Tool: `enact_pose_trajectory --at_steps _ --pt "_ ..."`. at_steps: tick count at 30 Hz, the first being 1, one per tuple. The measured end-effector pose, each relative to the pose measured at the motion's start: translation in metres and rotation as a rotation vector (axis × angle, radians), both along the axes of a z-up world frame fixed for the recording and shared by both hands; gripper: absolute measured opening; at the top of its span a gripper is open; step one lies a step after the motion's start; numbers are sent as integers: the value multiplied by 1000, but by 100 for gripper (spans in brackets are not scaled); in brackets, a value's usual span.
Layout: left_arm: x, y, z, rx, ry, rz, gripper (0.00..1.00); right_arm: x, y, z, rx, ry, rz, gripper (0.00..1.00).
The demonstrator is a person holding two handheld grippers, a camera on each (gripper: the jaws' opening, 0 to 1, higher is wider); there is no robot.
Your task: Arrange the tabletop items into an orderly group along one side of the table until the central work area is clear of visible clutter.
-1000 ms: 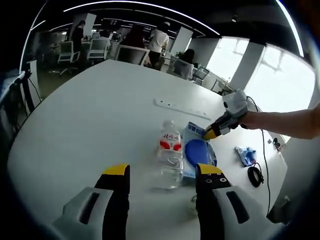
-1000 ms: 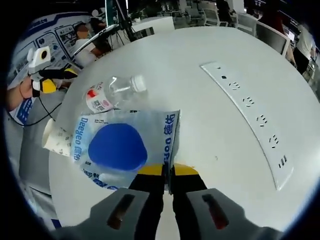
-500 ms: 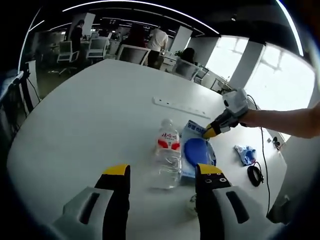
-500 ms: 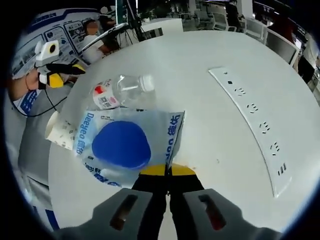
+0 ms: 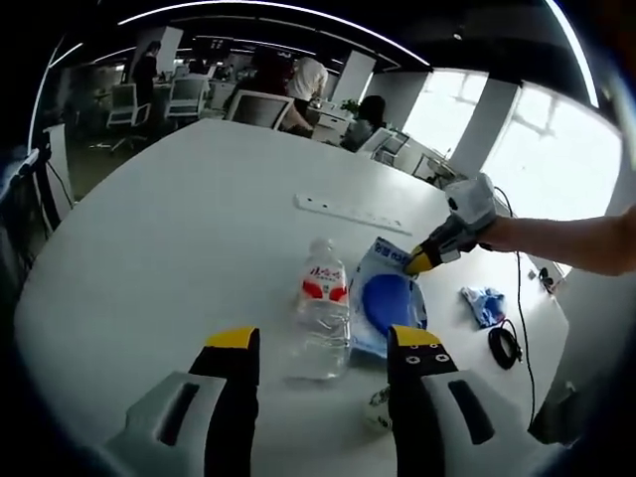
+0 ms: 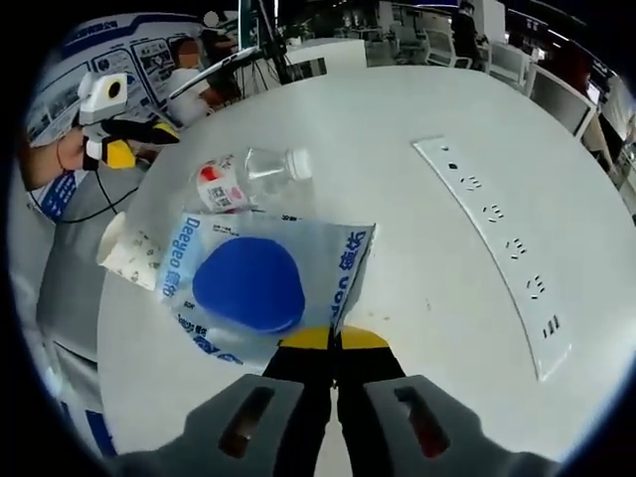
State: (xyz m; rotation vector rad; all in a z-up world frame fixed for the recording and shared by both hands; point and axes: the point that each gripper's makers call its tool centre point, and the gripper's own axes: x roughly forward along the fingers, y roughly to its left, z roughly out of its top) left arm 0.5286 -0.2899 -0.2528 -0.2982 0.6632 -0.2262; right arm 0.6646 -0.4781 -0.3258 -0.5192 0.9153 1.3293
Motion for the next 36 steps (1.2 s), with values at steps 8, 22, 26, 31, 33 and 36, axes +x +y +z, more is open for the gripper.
enact_pose_trajectory --at_steps 8,22,26,31,33,36 --pt "7 -11 5 2 -9 -35 50 1 -4 8 31 -9 -24 0" --pt "19 -38 13 9 -12 -110 47 -1 -14 14 56 -18 -58 0" --pt "22 -46 13 10 3 -130 43 -1 -15 15 64 -21 -63 0" --pt "25 -56 14 -3 16 -145 43 -1 -16 15 73 -21 -70 0" --pt "25 -59 14 -10 17 -150 44 -2 -16 16 79 -21 -73 0" --pt "25 -62 13 -5 21 -160 44 -2 -17 20 89 -25 -72 0"
